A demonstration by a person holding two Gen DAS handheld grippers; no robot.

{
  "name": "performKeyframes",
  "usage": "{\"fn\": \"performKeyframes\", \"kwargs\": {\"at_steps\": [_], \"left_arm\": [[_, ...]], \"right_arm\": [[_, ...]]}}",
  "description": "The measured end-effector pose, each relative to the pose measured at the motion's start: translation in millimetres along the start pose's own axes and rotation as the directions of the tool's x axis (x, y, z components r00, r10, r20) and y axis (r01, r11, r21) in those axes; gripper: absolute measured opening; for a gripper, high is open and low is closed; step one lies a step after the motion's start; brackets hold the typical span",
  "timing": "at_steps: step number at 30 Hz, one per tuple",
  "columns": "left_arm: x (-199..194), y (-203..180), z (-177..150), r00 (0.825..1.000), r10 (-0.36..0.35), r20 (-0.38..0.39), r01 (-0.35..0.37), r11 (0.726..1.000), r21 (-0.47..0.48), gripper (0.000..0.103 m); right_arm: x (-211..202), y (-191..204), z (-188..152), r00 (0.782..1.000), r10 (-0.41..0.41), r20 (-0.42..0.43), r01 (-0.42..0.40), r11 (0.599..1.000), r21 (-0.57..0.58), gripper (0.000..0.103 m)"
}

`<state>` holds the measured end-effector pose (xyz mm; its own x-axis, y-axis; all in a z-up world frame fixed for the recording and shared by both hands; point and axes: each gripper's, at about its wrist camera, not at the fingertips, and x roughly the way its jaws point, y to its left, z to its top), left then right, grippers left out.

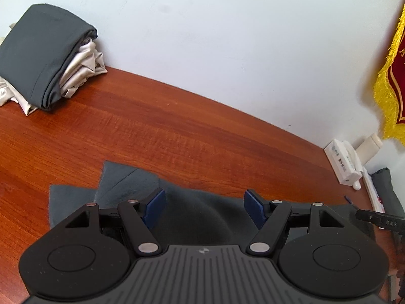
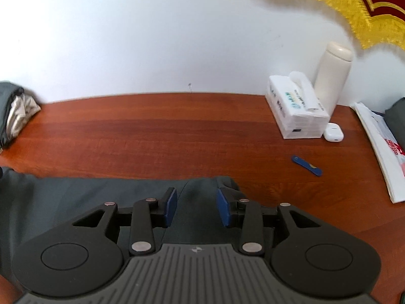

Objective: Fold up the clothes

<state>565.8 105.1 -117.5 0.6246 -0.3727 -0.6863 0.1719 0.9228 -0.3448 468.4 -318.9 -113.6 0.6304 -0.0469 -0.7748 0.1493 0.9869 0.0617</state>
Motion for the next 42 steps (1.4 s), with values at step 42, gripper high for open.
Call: {"fn": "performKeyframes", "kwargs": {"at_steps": [42], "left_arm": [[14.2,63.9,2.3,0.998,0.039,-0.058,-0.043,0.997,-0.068,0.077]], "right_arm": [[29.0,-5.3,-0.5,0.998,0.048,-0.045,-0.05,0.997,-0.052,0.055]]}}
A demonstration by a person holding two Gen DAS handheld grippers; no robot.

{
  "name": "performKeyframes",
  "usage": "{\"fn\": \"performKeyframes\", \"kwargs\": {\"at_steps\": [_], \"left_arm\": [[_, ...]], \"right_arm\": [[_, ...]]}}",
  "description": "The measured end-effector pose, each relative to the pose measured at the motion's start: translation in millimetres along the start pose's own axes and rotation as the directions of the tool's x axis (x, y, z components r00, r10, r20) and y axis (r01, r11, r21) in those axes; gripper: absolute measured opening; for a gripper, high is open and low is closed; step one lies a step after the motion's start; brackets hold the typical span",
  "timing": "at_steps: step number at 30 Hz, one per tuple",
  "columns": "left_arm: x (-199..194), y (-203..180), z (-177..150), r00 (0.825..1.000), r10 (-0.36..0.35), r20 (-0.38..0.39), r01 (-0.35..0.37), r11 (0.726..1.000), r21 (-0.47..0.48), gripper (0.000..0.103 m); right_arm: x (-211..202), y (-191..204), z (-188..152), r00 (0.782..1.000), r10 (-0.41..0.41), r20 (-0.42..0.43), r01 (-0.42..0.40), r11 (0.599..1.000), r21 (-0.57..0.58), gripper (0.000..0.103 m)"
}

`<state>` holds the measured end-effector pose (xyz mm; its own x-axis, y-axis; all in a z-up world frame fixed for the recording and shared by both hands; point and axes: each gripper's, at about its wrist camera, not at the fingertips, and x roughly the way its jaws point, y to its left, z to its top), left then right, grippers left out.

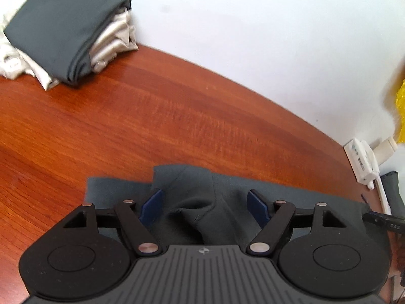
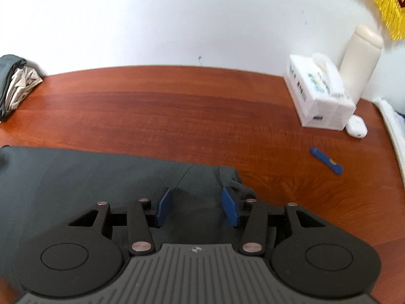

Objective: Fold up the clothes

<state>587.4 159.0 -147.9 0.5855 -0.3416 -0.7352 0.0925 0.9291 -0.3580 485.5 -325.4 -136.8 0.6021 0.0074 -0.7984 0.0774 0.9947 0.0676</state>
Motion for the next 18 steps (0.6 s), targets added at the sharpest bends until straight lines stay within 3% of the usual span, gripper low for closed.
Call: {"fn": "performKeyframes", "kwargs": {"at_steps": [9,13,18], "left_arm": [[-50.6,-16.8,-2.2,0.999,0.028,0.034,-0.03,0.998,0.057,0.09],[-68.3,-30.2,-9.9,0.999,0.013,0.041,-0.017,0.995,0.094,0.103],[-85.4,-45.9,-21.2,0.999,-0.003,0.047,-0.003,0.99,0.139,0.103]], "right_arm": [[-43.4,6.1,0.4,1.0,-0.011,0.028,0.01,0.999,0.038,0.081],[-59.9,9.5,-3.6,0.999,-0.013,0.046,0.01,0.999,0.048,0.087],[-81.6,18.6,-11.2,0.998,-0.013,0.061,0.009,0.998,0.056,0.094]]}}
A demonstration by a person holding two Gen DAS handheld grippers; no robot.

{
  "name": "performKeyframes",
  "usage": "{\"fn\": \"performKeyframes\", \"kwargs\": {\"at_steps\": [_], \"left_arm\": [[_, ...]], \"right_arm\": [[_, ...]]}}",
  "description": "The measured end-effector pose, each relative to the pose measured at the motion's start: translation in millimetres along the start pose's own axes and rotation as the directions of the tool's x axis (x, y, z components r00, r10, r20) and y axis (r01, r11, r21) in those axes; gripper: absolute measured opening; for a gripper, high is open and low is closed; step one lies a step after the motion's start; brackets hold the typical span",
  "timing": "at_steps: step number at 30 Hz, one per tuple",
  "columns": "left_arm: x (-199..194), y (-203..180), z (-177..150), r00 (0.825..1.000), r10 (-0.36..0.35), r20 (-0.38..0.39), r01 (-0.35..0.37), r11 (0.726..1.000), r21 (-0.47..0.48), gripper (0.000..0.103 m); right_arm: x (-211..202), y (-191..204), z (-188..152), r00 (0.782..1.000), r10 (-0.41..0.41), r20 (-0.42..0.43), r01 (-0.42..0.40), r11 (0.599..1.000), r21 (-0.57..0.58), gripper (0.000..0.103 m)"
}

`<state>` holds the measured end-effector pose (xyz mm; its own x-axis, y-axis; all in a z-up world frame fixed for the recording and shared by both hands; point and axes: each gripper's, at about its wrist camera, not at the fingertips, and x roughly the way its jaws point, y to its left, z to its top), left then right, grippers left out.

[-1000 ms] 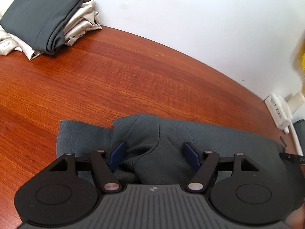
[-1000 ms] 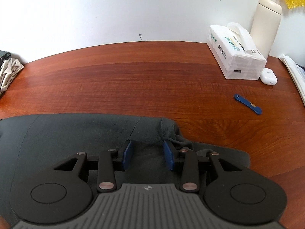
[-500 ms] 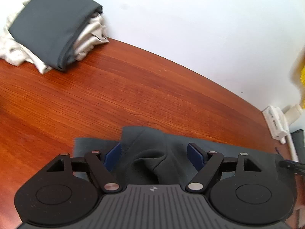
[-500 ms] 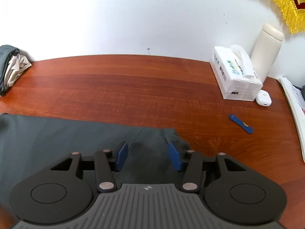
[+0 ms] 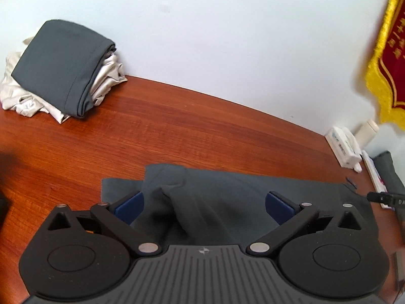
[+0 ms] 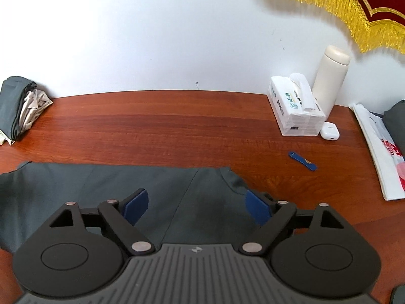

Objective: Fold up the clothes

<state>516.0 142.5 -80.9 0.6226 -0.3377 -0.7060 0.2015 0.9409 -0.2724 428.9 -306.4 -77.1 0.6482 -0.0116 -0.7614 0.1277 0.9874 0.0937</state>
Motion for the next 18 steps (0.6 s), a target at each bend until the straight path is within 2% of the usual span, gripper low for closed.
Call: {"fn": "performKeyframes", "kwargs": {"at_steps": [8,18], "left_arm": [[-24.6,-25.1,-16.7,1.0,-0.024,0.019,0.023,0.999,0.027,0.103],[-52.1,-57.3,-38.3,0.999,-0.024,0.031,0.021,0.995,0.101,0.103]], "right_arm": [[-30.4,24.1,-11.7,0.999,-0.017,0.03,0.017,1.0,-0.001,0.102],[-70.6,57.0,-27.6,0.998,-0.027,0.061,0.029,0.999,-0.025,0.102]]}}
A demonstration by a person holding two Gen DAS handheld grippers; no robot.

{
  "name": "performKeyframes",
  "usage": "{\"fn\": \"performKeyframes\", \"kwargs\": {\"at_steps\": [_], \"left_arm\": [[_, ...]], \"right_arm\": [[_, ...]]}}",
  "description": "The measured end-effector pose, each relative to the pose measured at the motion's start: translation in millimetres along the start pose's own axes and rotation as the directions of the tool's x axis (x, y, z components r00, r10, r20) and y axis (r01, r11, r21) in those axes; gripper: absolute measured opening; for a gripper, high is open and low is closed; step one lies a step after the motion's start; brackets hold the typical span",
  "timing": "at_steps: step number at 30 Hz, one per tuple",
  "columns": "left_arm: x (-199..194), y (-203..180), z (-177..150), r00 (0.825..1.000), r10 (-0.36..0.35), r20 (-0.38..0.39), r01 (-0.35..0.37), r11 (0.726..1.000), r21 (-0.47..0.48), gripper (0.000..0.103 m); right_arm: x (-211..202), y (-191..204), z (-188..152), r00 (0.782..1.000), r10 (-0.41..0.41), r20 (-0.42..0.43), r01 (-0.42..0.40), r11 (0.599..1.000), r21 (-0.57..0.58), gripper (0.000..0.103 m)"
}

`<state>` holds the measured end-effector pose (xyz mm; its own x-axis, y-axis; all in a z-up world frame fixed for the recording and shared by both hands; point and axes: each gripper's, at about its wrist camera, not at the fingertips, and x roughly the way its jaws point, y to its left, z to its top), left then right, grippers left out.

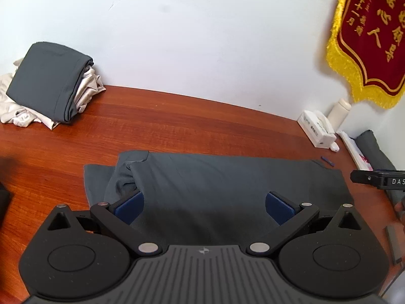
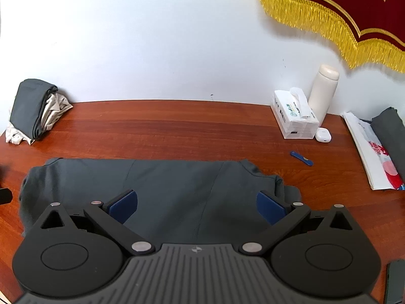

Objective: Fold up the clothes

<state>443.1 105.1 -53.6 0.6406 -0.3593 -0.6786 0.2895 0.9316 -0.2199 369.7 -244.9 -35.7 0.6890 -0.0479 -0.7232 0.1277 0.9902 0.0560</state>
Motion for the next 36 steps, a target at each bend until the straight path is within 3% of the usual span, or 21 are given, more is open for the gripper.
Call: {"fn": "performKeyframes", "kwargs": {"at_steps": [12,25,28,36], "left_arm": [[-45.9,-45.5,-22.9,0.989,0.111,0.093,-0.118,0.99,0.072,0.103],[-118.1,-110.1,-80.9,0.968,0.201,0.153,-0.2,0.98,-0.018,0.103],[-133.1,-119.5,-89.3,0.956,0.247,0.161,-0.245,0.969,-0.032,0.103],[-159.5,-132.5,-105.7,0.943,0.284,0.175,-0.28,0.959,-0.05,0.103]], "right_arm": [[-51.2,4.5,-26.6,0.999,0.006,0.045,-0.007,0.999,0.031,0.102],[-123.0,-8.3,-66.6,0.994,0.034,0.099,-0.032,0.999,-0.017,0.102],[-138.5,-10.2,-73.1,0.994,0.037,0.1,-0.033,0.999,-0.044,0.102],[-175.1,-10.1,-90.3,0.992,0.05,0.117,-0.041,0.996,-0.084,0.102]]}}
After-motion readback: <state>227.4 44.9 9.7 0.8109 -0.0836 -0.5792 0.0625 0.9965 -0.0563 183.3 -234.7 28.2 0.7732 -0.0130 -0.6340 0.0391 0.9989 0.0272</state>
